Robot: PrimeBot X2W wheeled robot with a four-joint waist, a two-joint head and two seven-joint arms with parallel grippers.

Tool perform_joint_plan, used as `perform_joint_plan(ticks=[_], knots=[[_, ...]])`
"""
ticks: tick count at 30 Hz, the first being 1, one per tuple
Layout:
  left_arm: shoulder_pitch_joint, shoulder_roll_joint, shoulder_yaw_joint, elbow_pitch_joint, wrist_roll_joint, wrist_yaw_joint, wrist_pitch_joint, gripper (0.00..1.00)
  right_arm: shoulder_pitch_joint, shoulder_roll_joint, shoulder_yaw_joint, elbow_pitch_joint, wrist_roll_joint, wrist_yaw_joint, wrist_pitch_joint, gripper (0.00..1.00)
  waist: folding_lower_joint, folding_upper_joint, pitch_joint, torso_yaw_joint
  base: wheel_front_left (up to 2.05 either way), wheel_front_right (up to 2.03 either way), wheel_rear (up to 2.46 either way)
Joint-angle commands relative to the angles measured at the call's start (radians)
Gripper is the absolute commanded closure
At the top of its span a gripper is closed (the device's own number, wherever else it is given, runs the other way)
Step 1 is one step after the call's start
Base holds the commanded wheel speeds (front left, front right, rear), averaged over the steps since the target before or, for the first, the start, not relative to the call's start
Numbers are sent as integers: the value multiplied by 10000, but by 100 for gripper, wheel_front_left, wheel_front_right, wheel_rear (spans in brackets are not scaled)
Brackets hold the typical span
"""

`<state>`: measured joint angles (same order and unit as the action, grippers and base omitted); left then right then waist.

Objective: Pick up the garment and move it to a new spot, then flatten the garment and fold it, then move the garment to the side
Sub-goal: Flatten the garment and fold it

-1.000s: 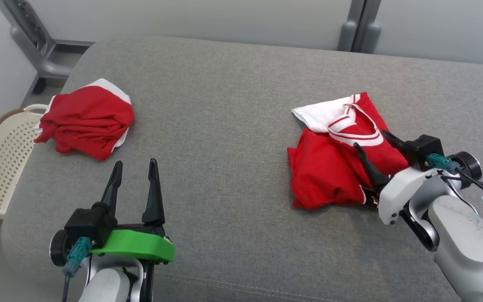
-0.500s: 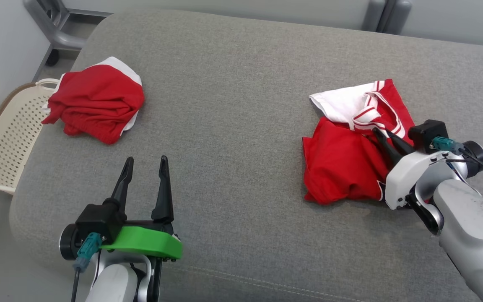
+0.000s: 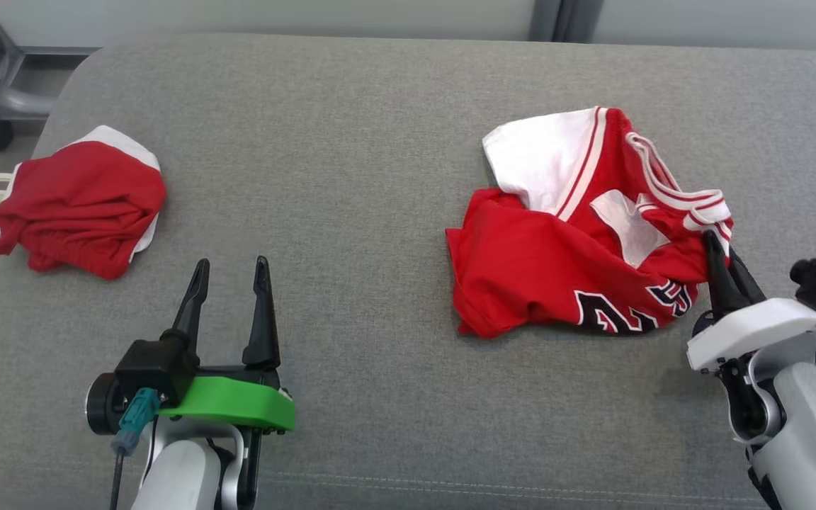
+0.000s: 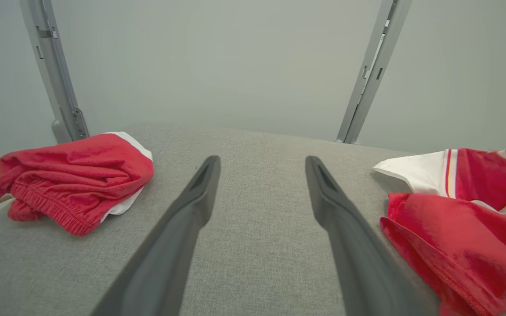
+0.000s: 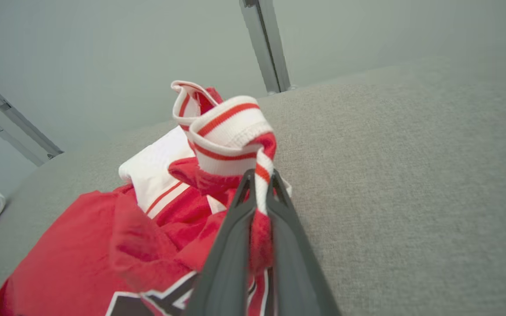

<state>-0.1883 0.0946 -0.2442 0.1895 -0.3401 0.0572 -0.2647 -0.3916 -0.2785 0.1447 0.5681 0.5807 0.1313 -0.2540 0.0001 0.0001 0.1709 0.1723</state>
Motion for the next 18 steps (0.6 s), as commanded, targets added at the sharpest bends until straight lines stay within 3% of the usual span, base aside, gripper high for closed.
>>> perform_joint_plan(ticks=[1, 11, 12, 13, 14, 18], knots=[[-137, 51, 53, 10, 128, -48, -3, 0, 321, 135, -288, -169, 138, -10, -66, 100, -1, -1, 62, -394, 0, 0, 0], [-286, 90, 86, 183, 194, -106, -3, 0, 1133, 706, -1927, -68, 135, -10, -100, 100, -1, -1, 99, -784, 0, 0, 0], [-297, 93, 82, 210, 205, -106, -3, 0, 1214, 734, -1998, 36, 69, -10, -100, 95, -1, -1, 87, -785, 0, 0, 0], [-299, 90, 83, 231, 198, -111, -3, 0, 1256, 806, -2104, 139, 71, -10, -104, 53, -1, -1, 67, -785, 0, 0, 0], [-280, 91, 87, 253, 194, -102, -3, 0, 1313, 888, -2186, 228, 136, -10, -104, 0, -1, -1, 42, -785, 0, 0, 0], [-131, 151, 158, 288, 160, -40, -3, 0, 1521, 1054, -2797, 45, 26, -10, -107, 0, -1, -1, -47, -820, 0, 0, 0]])
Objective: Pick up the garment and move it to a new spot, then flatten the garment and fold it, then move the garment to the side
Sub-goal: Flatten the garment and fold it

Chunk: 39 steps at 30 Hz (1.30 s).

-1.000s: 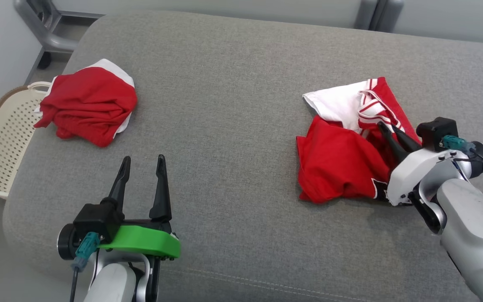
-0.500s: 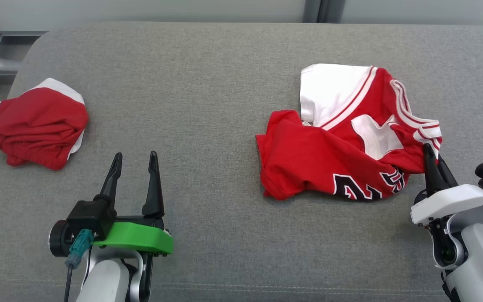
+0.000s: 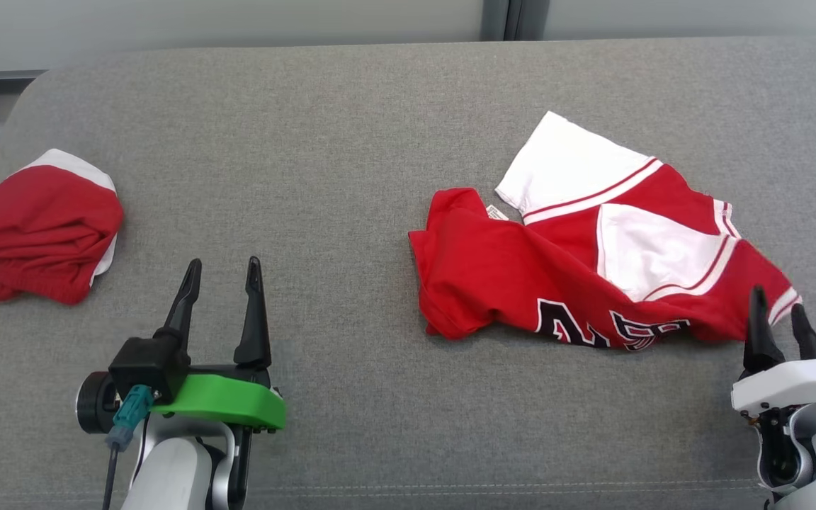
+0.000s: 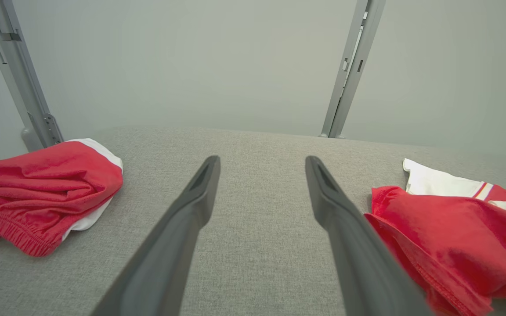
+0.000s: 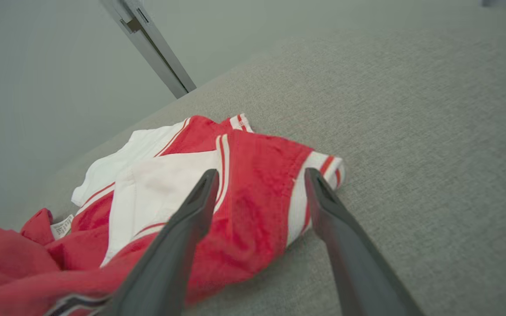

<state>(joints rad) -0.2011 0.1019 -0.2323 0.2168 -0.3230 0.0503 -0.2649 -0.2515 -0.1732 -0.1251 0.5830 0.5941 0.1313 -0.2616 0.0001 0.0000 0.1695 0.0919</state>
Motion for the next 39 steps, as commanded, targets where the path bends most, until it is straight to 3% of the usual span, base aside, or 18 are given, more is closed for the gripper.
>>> perform_joint_plan(ticks=[1, 9, 18, 25, 39], knots=[[44, 93, 68, 15, -26, 47, -1, 0, 191, 28, -263, -252, -191, -10, -31, 0, -1, 0, -69, -36, 0, 0, 0], [385, 318, 298, -86, -128, 250, 57, 0, 628, 229, -1105, -2231, -1243, -8, -32, 0, -1, 0, -468, -327, 0, 0, 0], [914, 549, 458, -335, -245, 475, 248, 0, 1056, -43, 470, -3633, -2639, -7, 206, 0, -1, 0, -1043, -674, 0, 0, 0], [1335, 717, 443, -455, -298, 531, 433, 0, 1807, 134, 1629, -4499, -3454, -9, 802, 0, -1, 0, -1449, -863, 0, 0, 0], [1479, 878, 363, -614, -348, 638, 663, 0, 2575, 329, 1882, -5281, -3631, -9, 1279, 0, -1, 0, -1501, -928, 0, 0, 0]])
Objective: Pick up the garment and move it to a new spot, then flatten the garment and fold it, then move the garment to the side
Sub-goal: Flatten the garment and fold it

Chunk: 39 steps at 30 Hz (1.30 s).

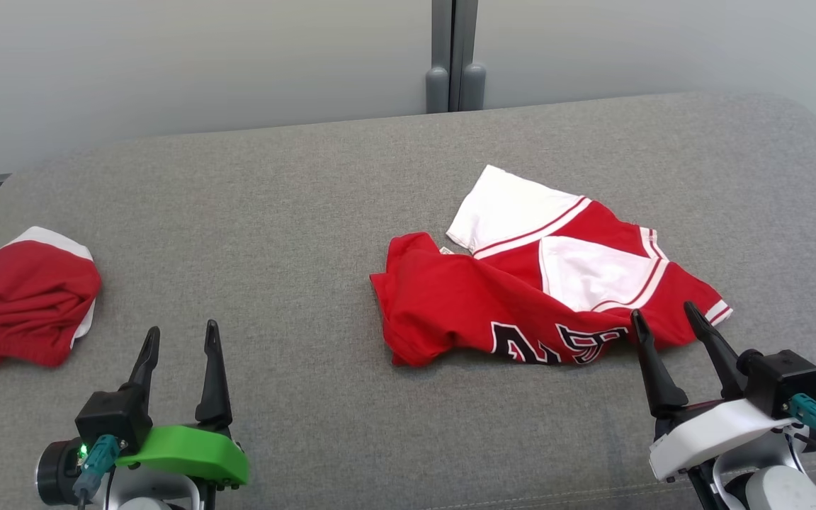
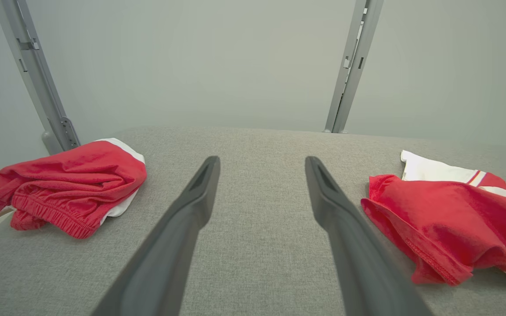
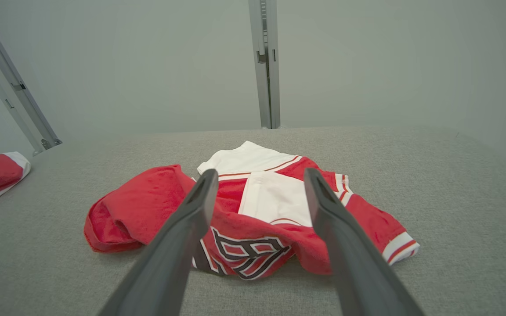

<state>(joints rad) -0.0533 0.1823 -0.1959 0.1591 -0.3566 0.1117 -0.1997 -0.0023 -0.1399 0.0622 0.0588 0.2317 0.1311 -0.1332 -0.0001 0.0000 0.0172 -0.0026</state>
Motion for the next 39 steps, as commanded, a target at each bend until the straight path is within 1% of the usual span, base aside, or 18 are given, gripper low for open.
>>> perform_joint_plan(ticks=[1, 7, 12, 16, 20, 25, 33, 35, 36, 39], knots=[[-34, 72, -15, -50, -8, 35, 8, 0, 51, -6, 11, -62, 23, -7, 25, 0, 1, 0, 53, 32, 0, 0, 0], [-224, -12, -130, -103, -10, 53, 10, 0, -279, -96, -126, 14, 254, -7, 67, 0, 1, 0, 225, 232, 0, 0, 0], [-360, -71, -171, -23, -103, -37, -44, 0, -780, -418, -422, 521, 557, -7, 18, 0, 1, 0, 483, 451, 0, 0, 0], [-538, -131, -214, 20, -111, -33, -108, 0, -1378, -851, -654, 1305, 855, -7, 14, 0, 1, 0, 856, 623, 0, 0, 0], [-834, -217, -316, 86, -46, -65, -185, 0, -2222, -1474, -426, 2267, 1092, -7, 40, 0, 1, 0, 1327, 846, 0, 0, 0], [-1243, -346, -471, 198, 7, -113, -287, 0, -3392, -2321, 504, 3293, 1272, -7, 135, 0, 1, 0, 1946, 1127, 0, 0, 0], [-1850, -600, -621, 421, 85, -215, -495, 0, -5196, -3546, 2910, 4450, 1851, -8, 552, 0, 1, 0, 2744, 1478, 0, 0, 0], [-1960, -652, -641, 458, 102, -227, -550, 0, -5610, -3807, 3510, 4631, 2073, -10, 648, 0, 1, 0, 2908, 1516, 0, 0, 0], [-1960, -652, -641, 458, 102, -227, -550, 0, -5610, -3807, 3510, 4631, 2073, -10, 648, 0, 1, 0, 2908, 1516, 0, 0, 0], [-2101, -732, -654, 542, 112, -258, -588, 0, -6167, -4110, 4354, 4899, 2406, -10, 829, 0, 1, 0, 3093, 1545, 0, 0, 0]])
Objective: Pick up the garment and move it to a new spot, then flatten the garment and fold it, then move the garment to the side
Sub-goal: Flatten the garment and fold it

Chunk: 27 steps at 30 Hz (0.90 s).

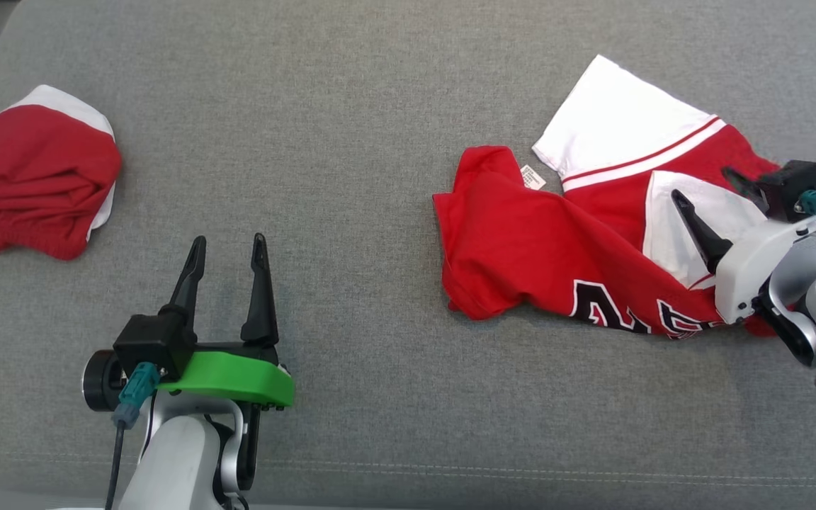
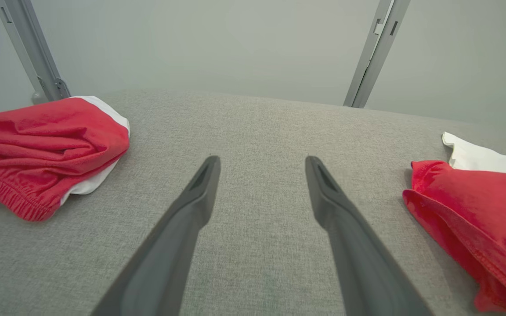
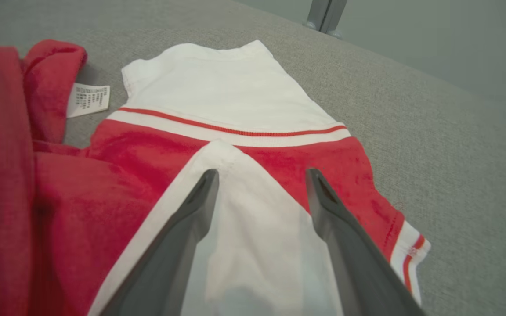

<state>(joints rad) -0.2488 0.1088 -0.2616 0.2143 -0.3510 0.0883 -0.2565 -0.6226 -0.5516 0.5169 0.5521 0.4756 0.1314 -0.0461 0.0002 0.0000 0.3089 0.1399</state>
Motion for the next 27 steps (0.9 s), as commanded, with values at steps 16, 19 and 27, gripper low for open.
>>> perform_joint_plan(ticks=[16, 19, 27], knots=[[-526, -203, 127, 306, 233, -189, -86, 0, -1100, -738, 2572, 201, 1695, -14, -512, 100, -2, 0, 388, -171, 0, 0, 0], [-474, -199, 185, 302, 284, -197, -86, 0, -1040, -691, 2538, 157, 1805, -14, -917, 100, -2, 0, 292, -329, 0, 0, 0], [-260, -86, 312, 319, 378, -238, -88, 0, -344, -467, 1813, -115, 2292, -14, -1772, 100, -2, 0, -55, -780, 0, 0, 0]])
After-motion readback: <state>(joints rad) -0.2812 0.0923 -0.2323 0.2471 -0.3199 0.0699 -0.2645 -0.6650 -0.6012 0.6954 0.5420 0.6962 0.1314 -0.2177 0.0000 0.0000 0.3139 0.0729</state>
